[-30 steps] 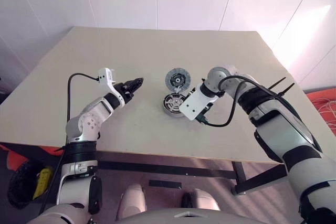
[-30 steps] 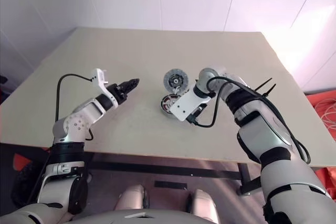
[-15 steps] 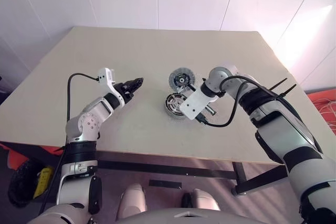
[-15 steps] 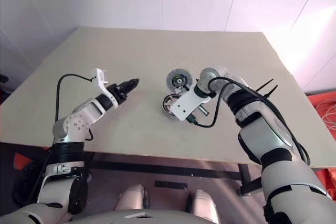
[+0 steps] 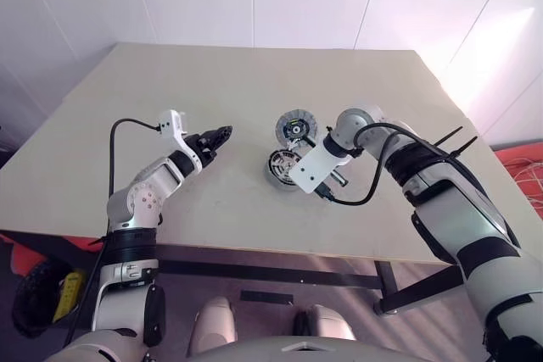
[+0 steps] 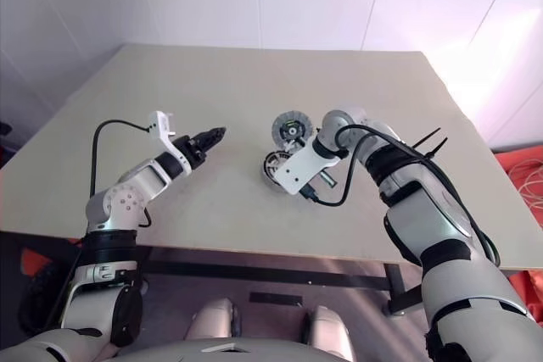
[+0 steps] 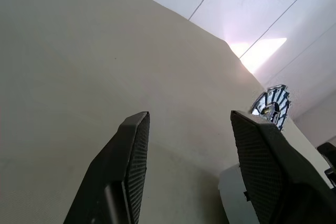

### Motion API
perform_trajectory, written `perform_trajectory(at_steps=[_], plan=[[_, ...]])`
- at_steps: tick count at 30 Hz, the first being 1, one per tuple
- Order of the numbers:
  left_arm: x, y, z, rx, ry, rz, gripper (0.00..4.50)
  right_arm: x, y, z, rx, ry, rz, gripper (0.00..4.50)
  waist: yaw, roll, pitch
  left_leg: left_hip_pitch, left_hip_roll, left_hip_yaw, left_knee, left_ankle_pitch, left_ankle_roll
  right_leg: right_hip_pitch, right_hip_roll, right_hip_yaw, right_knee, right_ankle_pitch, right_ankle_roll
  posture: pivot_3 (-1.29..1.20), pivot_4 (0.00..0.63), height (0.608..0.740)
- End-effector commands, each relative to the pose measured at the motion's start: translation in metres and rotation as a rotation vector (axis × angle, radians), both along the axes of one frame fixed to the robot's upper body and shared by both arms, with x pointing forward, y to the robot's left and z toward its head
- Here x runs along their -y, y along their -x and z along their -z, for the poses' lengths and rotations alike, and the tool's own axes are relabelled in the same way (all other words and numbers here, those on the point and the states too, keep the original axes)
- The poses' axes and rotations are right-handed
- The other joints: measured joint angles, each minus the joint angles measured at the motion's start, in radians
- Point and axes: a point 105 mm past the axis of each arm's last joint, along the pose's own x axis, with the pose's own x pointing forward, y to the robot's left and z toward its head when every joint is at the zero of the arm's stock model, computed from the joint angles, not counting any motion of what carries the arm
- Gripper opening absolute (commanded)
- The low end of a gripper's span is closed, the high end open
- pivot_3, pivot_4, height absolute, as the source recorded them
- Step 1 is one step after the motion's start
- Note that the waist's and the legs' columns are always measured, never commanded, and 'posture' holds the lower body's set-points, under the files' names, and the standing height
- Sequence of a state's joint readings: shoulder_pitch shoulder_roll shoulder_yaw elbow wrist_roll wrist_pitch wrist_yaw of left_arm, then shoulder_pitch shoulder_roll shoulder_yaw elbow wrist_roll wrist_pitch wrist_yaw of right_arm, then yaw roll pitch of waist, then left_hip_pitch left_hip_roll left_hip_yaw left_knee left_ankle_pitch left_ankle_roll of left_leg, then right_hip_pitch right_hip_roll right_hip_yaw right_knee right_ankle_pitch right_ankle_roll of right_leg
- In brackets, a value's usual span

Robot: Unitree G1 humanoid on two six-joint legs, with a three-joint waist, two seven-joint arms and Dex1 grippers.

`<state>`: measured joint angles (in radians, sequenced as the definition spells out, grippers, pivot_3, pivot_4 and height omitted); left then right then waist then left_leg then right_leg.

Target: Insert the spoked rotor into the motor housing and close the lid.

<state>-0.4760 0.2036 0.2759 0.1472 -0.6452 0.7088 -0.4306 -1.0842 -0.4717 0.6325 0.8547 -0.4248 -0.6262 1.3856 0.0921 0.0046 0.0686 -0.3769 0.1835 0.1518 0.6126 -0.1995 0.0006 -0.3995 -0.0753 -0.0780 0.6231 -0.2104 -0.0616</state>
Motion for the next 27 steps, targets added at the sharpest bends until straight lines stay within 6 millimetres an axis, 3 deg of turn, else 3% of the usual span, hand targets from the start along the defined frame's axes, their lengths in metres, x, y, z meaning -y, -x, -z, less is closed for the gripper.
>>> perform_trajectory(at_steps=[1,5,11,14,20,25,27], plan=[[0.001,-0.001,-0.015,0.057,0.006,0.001,2.59,-0.009,-0.01,-0.024,0.065,-0.11,0.041,0.03,0.0,0.0,0.0,0.0,0.0,0.0,0.0,0.0,0.0,0.0,0.0,0.0,0.0,0.0,0.0,0.0,0.0,0.74],[0.001,0.0,-0.013,0.051,0.013,-0.004,2.59,-0.015,0.003,-0.028,-0.135,-0.238,0.238,0.03,0.002,0.0,0.0,-0.001,0.0,0.0,0.0,0.0,0.0,-0.001,0.0,0.0,0.0,0.0,0.0,0.0,0.0,0.74],[-0.001,0.003,-0.01,0.044,0.023,-0.018,2.59,0.02,0.025,-0.026,-0.255,-0.133,0.427,0.03,0.012,0.0,0.0,-0.003,0.0,0.0,0.0,0.001,0.004,-0.002,0.0,0.0,-0.001,0.0,0.0,0.0,0.0,0.74],[-0.002,0.005,-0.007,0.039,0.025,-0.023,2.59,0.024,0.031,-0.034,-0.324,-0.148,0.562,0.03,0.013,0.0,0.0,-0.003,-0.001,0.0,0.0,0.0,0.002,-0.001,0.0,0.0,-0.001,0.0,0.0,0.0,0.0,0.74],[0.0,0.006,-0.005,0.036,0.032,-0.027,2.59,0.002,0.035,-0.049,-0.514,-0.263,0.927,0.03,0.0,0.001,0.001,0.001,0.003,0.0,-0.001,0.002,-0.003,-0.001,0.003,0.0,0.0,0.001,-0.001,0.0,0.0,0.74],[0.001,0.007,-0.005,0.035,0.033,-0.028,2.59,-0.025,0.045,-0.065,-0.693,-0.312,1.093,0.03,0.009,0.002,0.002,0.0,0.004,0.0,-0.001,0.003,-0.004,-0.001,0.004,0.0,0.0,0.001,-0.002,0.0,0.0,0.74],[0.001,0.007,-0.005,0.036,0.035,-0.028,2.59,-0.037,0.037,-0.068,-0.72,-0.362,1.235,0.03,0.008,0.003,0.002,0.0,0.004,0.0,-0.001,0.003,-0.004,-0.001,0.004,0.0,0.0,0.001,-0.002,0.0,0.0,0.74]])
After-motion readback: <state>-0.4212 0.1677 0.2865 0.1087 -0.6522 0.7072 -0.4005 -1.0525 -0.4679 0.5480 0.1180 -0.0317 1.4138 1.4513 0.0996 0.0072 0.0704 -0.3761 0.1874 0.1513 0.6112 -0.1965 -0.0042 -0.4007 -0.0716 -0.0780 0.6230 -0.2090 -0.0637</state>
